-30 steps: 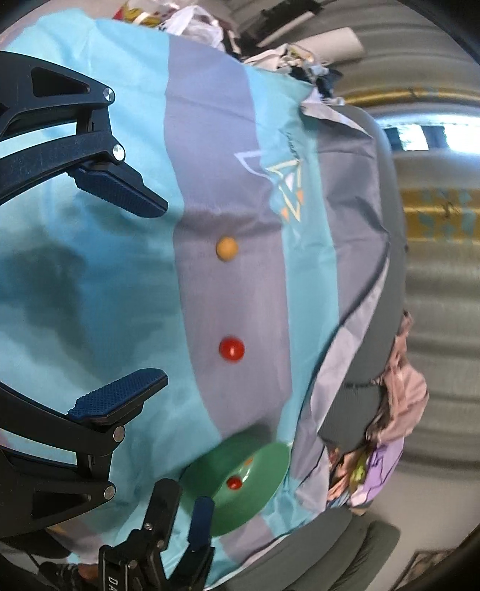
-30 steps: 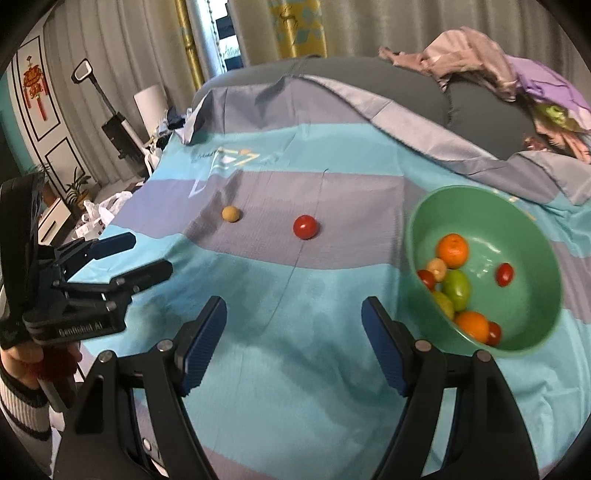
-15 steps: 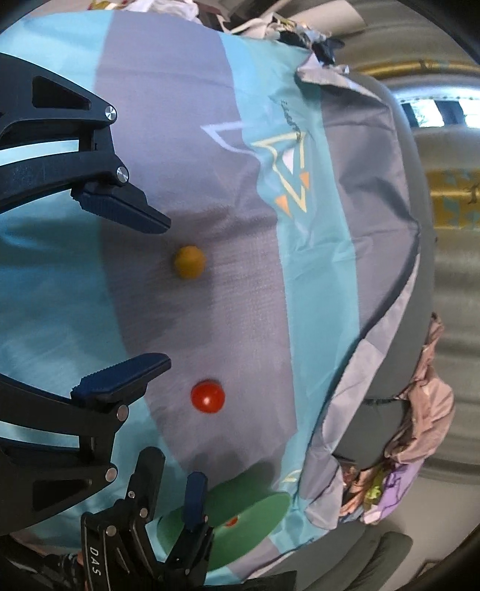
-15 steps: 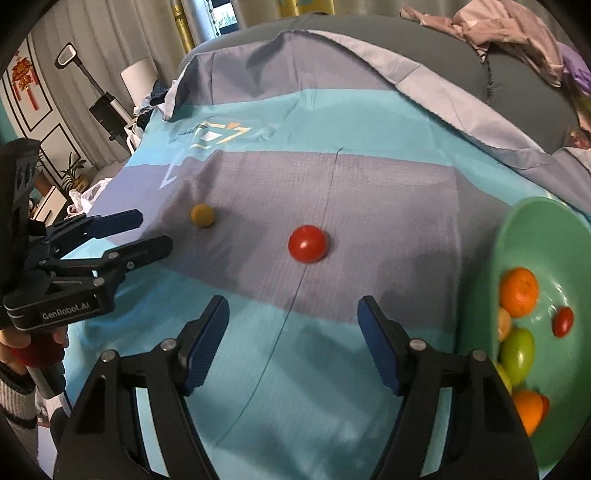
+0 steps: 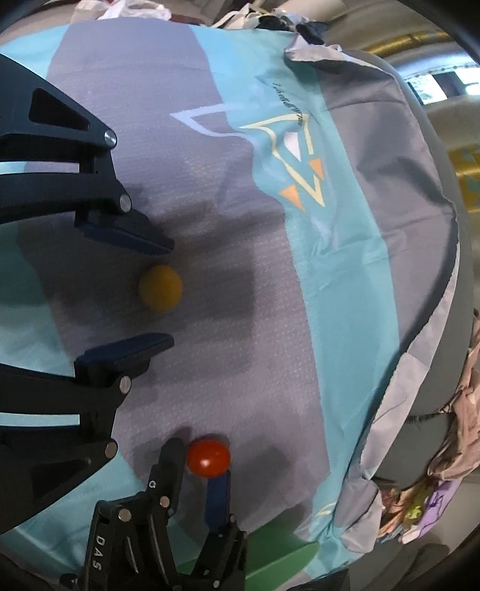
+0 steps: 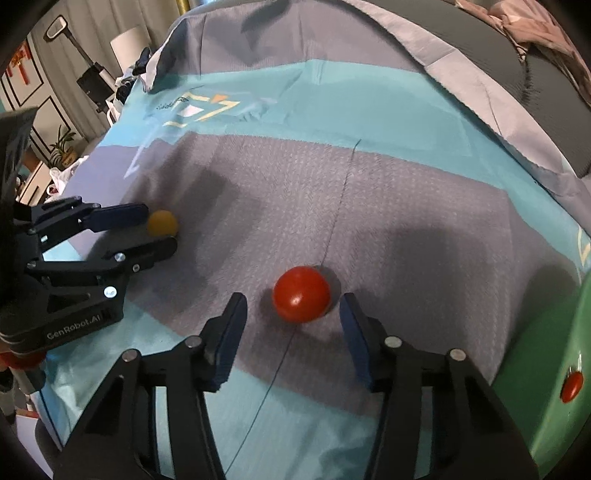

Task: Organize fruits
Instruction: 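Grasp the small yellow fruit with the left tool while the right tool grasps the tomato, then carry the held yellow fruit and tomato over the green bowl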

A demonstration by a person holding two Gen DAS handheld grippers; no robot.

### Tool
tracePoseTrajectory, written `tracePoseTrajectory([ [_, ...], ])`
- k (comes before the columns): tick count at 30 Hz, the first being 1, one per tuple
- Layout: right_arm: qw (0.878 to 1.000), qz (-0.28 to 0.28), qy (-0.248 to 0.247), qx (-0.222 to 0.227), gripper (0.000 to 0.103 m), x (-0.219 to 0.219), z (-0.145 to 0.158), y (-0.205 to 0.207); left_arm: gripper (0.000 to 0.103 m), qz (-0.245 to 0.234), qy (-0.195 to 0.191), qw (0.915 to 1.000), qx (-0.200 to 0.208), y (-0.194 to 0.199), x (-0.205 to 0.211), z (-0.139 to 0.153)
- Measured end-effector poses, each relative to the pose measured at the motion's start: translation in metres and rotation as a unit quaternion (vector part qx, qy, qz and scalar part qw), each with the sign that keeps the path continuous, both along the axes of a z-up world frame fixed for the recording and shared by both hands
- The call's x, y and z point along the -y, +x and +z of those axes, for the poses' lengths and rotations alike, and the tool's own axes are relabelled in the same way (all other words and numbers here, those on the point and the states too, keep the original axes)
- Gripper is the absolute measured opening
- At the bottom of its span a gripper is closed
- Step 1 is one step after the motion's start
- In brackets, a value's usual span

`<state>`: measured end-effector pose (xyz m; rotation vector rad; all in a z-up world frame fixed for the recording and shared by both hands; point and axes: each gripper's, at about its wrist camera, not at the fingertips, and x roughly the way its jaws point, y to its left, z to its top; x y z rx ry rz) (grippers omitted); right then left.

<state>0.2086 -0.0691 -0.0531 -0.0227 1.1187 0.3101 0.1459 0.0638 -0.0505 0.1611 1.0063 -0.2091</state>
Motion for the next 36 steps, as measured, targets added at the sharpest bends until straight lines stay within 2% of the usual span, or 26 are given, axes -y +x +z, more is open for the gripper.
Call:
tracePoseTrajectory([
  [4, 1.0, 0.006, -0.01, 0.004, 0.042, -0.003, -0.003, 0.003, 0.034, -0.003, 0.017, 0.9998, -0.01, 0.005, 0.005, -0.011],
  [6, 1.0, 0.006, -0.011, 0.004, 0.032, -0.003, -0.003, 0.005, 0.027, -0.003, 0.013, 0.9999, -0.004, 0.006, 0.006, -0.012],
  [12, 1.0, 0.011, -0.006, 0.007, 0.031, -0.004, -0.003, 0.007, 0.027, 0.002, 0.006, 1.0, -0.002, 0.005, 0.002, -0.011],
  [16, 1.0, 0.008, 0.014, 0.021, 0.031, 0.001, 0.008, -0.006, 0.027, 0.002, -0.008, 1.0, 0.004, -0.009, 0.006, 0.002],
  [28, 0.992, -0.037, 0.075, 0.093, 0.031, 0.054, 0.069, -0.107, 0.027, -0.059, -0.038, 0.996, 0.055, -0.087, 0.071, 0.062],
  [36, 0.985, -0.08, 0.058, 0.142, 0.031, 0.104, 0.108, -0.163, 0.027, -0.108, -0.032, 0.9904, 0.08, -0.109, 0.127, 0.089],
])
